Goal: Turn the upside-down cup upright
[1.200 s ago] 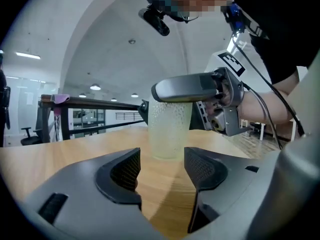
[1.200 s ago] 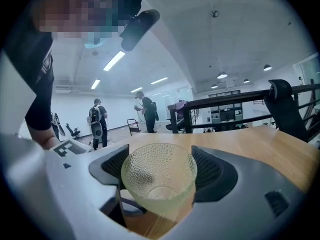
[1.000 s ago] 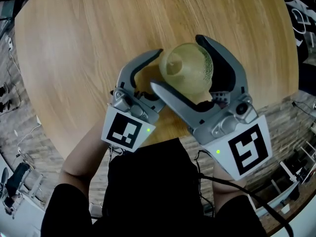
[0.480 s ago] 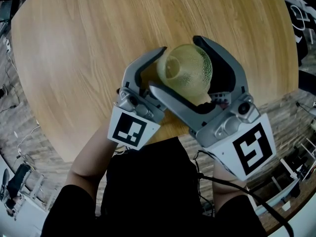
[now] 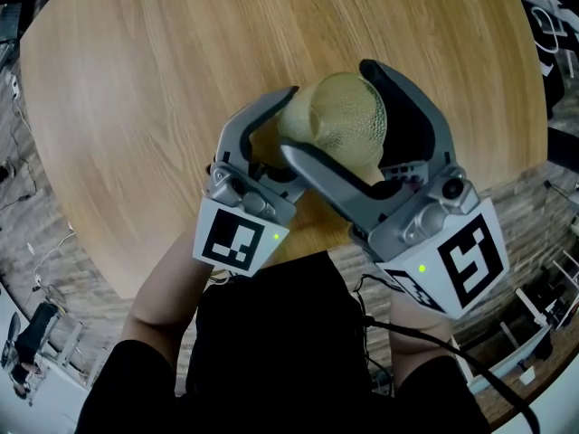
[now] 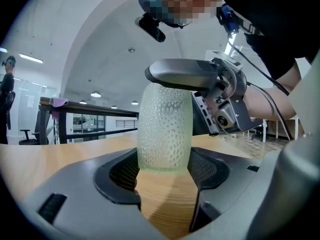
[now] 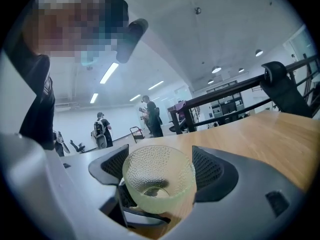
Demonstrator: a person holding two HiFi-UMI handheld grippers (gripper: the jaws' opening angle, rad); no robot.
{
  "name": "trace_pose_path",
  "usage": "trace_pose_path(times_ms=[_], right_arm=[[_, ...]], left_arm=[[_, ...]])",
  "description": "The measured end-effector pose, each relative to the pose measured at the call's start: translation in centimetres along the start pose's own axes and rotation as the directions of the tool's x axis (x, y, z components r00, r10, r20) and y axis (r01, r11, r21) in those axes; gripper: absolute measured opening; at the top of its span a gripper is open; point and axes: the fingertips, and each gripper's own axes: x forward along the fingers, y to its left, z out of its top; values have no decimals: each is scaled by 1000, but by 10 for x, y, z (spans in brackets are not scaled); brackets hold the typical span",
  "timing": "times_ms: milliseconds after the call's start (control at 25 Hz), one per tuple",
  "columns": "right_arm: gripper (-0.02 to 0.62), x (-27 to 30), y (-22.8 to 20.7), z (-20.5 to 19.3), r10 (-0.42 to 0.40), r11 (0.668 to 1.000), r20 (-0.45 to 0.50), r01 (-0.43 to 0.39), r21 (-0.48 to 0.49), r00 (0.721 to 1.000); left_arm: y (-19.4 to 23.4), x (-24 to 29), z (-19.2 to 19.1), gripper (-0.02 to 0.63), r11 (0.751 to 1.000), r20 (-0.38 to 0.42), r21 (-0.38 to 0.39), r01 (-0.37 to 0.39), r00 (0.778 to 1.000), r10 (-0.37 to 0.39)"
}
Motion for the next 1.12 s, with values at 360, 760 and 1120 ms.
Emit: trace_pose_path(times_ms=[360,760,1120], right_arm=[[387,-2,-3,4,-20,999,38,18,32,999],[385,-8,-14,6,-115,992,38,117,-46,993],[336,-14,-27,1,-198,980,58,199,-13,978]], left_arm=[[3,-6,1,298,1000,-16,16,-1,1000,1],[2,-15,2,298,1000,-19,18,-2,1000,3],[0,-22,5,298,999,-16,34,6,1000,-5]])
